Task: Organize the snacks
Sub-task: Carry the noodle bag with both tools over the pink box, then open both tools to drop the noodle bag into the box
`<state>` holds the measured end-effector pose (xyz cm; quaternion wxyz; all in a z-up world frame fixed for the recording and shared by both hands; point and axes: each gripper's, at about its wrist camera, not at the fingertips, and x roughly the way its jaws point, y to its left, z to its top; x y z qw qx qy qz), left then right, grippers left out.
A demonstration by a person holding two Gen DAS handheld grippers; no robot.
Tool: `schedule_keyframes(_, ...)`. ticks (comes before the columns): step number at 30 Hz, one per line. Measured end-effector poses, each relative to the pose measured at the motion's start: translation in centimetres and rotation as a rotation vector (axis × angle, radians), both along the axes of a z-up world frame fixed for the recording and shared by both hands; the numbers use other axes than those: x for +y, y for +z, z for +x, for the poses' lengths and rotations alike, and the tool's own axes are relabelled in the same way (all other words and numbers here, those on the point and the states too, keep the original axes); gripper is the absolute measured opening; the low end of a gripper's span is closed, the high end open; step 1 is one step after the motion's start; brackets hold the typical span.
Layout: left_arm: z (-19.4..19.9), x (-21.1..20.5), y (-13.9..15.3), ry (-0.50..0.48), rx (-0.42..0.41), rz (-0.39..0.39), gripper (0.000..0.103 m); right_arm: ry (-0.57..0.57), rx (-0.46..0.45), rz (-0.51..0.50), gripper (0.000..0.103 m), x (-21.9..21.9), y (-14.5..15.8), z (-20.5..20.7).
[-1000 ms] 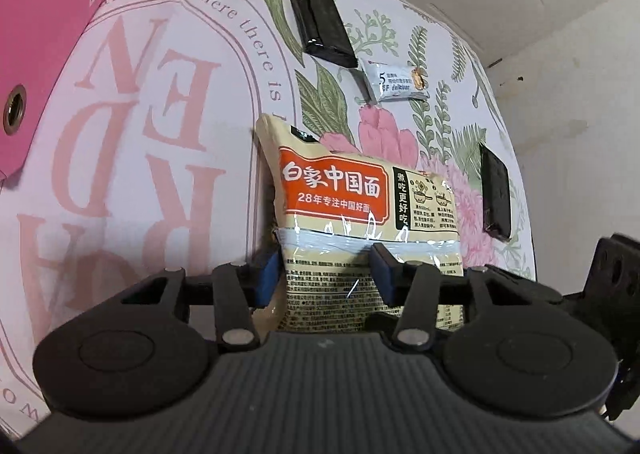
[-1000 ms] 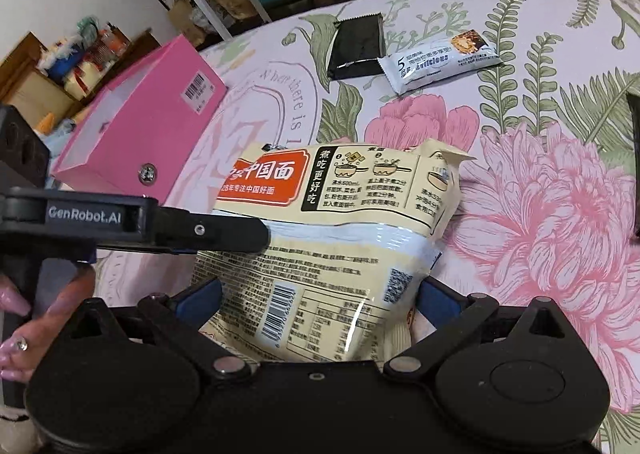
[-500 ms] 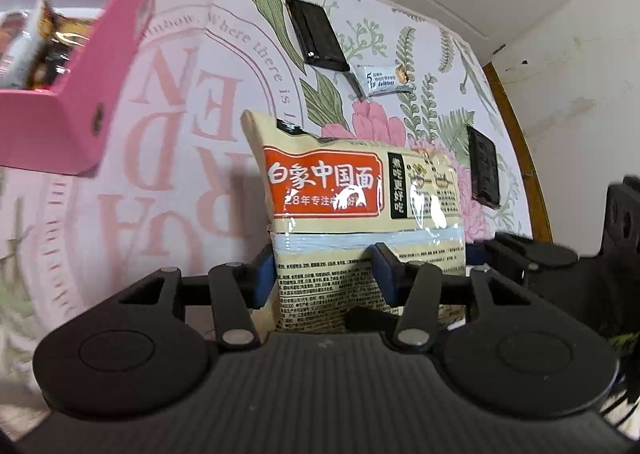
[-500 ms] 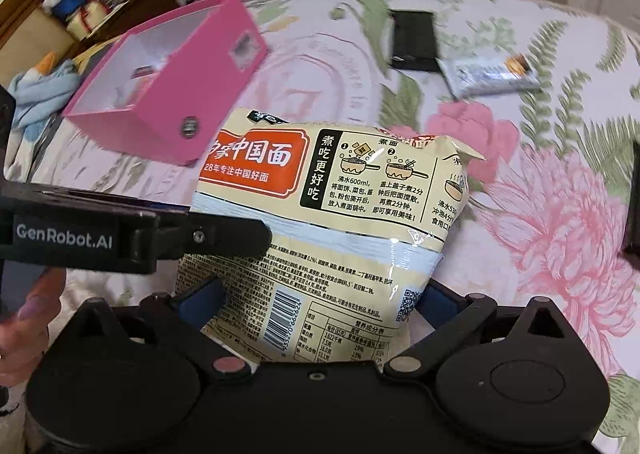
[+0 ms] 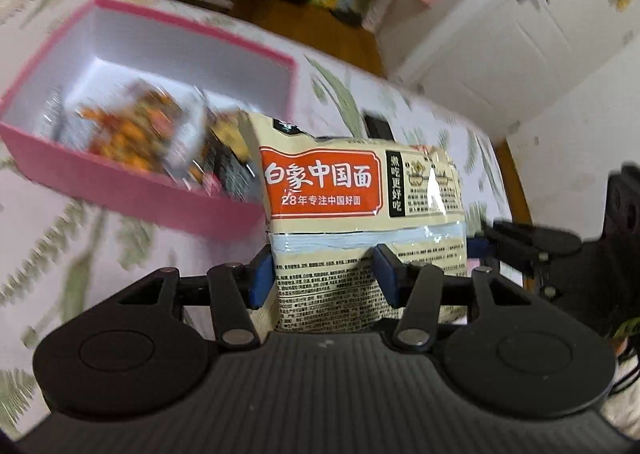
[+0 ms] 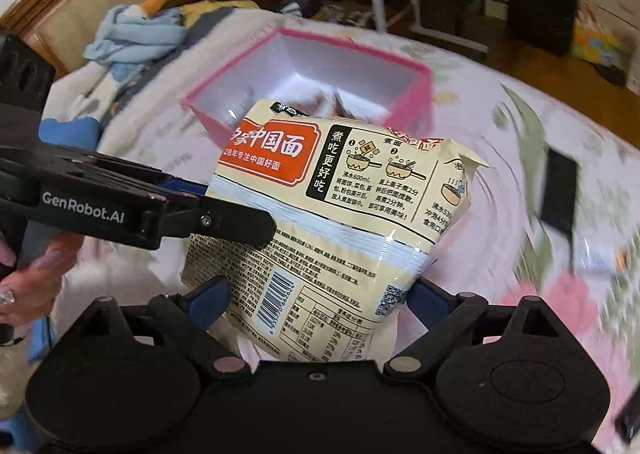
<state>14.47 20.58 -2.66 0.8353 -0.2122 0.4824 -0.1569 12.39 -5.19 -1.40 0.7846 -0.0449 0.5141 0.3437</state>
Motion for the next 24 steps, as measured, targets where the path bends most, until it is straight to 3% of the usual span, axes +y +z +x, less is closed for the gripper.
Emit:
schedule_keyframes(5, 3.7, 3.7, 0.2, 0.085, -0.037, 0.014, 0.051, -0.032, -0.058, 0.068, 0.088, 2.9, 0.5, 3.9)
schedule_keyframes(12, 10.0, 7.3, -1.6, 0.174, -0.048, 0.086, 0.054, -0.093, -0.064, 0.122, 0.083, 7.3, -2.0, 10.4)
schedule_keyframes(19, 13.3, 8.9, -3.9, 0.250, -0.028, 0.174, 0.056, -0.127, 0.020, 0.138, 0.084, 10.5, -5.1, 13.4)
schedule_keyframes(22, 12.7, 7.9, -4.3, 0.266, -0.046, 0.294, 0.056, -0.066, -0.138, 0.013, 0.084, 11.5, -5.5, 11.8)
schedule_keyframes(24, 11.9, 7.7, -4.4, 0.289, -0.056, 0.283, 0.056, -0.008, -0.212, -0.029, 0.084, 11.2, -5.3, 10.3)
